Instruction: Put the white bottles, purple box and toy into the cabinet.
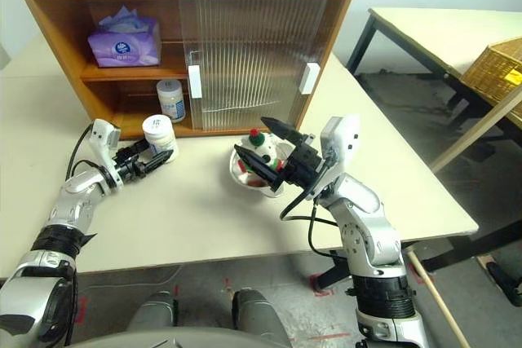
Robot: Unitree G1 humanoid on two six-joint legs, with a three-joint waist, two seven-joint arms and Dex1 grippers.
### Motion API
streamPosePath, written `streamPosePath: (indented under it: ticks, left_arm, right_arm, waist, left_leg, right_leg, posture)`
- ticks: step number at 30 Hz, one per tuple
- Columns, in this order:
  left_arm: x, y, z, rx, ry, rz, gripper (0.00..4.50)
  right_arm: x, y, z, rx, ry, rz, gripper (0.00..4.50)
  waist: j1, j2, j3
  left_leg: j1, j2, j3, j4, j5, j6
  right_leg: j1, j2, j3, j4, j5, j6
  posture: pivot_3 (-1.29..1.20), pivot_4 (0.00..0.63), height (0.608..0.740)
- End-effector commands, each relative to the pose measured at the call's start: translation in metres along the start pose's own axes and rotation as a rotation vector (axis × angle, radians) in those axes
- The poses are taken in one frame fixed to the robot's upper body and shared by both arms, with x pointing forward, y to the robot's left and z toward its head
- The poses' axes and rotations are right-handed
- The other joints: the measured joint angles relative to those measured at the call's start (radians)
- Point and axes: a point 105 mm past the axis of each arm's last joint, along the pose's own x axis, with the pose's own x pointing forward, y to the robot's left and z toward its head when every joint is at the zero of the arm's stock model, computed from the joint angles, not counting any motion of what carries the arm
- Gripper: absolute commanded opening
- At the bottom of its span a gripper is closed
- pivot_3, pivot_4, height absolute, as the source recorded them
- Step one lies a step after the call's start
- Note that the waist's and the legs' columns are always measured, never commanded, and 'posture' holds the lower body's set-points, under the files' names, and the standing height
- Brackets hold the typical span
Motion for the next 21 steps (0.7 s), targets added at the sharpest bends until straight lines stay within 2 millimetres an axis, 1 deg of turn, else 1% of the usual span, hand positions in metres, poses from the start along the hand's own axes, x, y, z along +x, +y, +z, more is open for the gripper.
streamPosePath:
  ticks: [1, 6, 11, 16, 21]
  left_arm:
    - [0.007, 0.014, 0.019, 0.015, -0.051, 0.093, 3.04]
    - [0.017, 0.021, 0.031, 0.030, -0.082, 0.214, 3.04]
    - [0.018, 0.019, 0.026, 0.014, -0.071, 0.249, 3.04]
    - [0.016, 0.025, 0.021, -0.009, -0.067, 0.300, 3.04]
    - [0.015, 0.036, 0.026, -0.009, -0.088, 0.383, 3.04]
  right_arm:
    - [0.000, -0.001, -0.001, -0.008, 0.002, 0.002, 4.50]
    - [-0.001, 0.000, -0.001, -0.010, 0.002, 0.000, 4.50]
    - [-0.002, 0.000, -0.001, -0.011, 0.000, -0.003, 4.50]
    - [-0.002, 0.000, -0.002, -0.011, 0.000, -0.002, 4.50]
    - [-0.001, -0.001, -0.001, -0.013, 0.000, -0.002, 4.50]
  waist:
    - [0.001, 0.000, 0.000]
    - [0.000, 0.000, 0.000]
    - [0.001, 0.000, 0.000]
    - [0.001, 0.000, 0.000]
    - [0.001, 0.000, 0.000]
  left_leg:
    - [0.000, 0.000, 0.000, 0.000, 0.000, 0.000]
    - [0.000, 0.000, 0.001, 0.000, 0.000, 0.000]
    - [0.001, -0.001, 0.001, 0.001, 0.000, 0.000]
    - [0.001, -0.001, 0.001, 0.001, 0.000, 0.001]
    - [0.002, -0.001, 0.001, 0.001, 0.000, 0.001]
  right_leg:
    - [0.000, 0.000, 0.000, 0.000, 0.000, 0.000]
    - [0.001, 0.000, 0.000, 0.000, 0.000, 0.000]
    - [0.001, 0.000, 0.000, 0.000, 0.000, 0.000]
    - [0.001, 0.000, 0.000, 0.000, 0.000, 0.000]
    - [0.002, 0.000, 0.000, 0.001, 0.001, -0.001]
  posture:
    - [0.01, 0.066, 0.740]
    - [0.00, 0.062, 0.740]
    - [0.00, 0.059, 0.740]
    - [0.00, 0.055, 0.740]
    - [0.00, 0.055, 0.740]
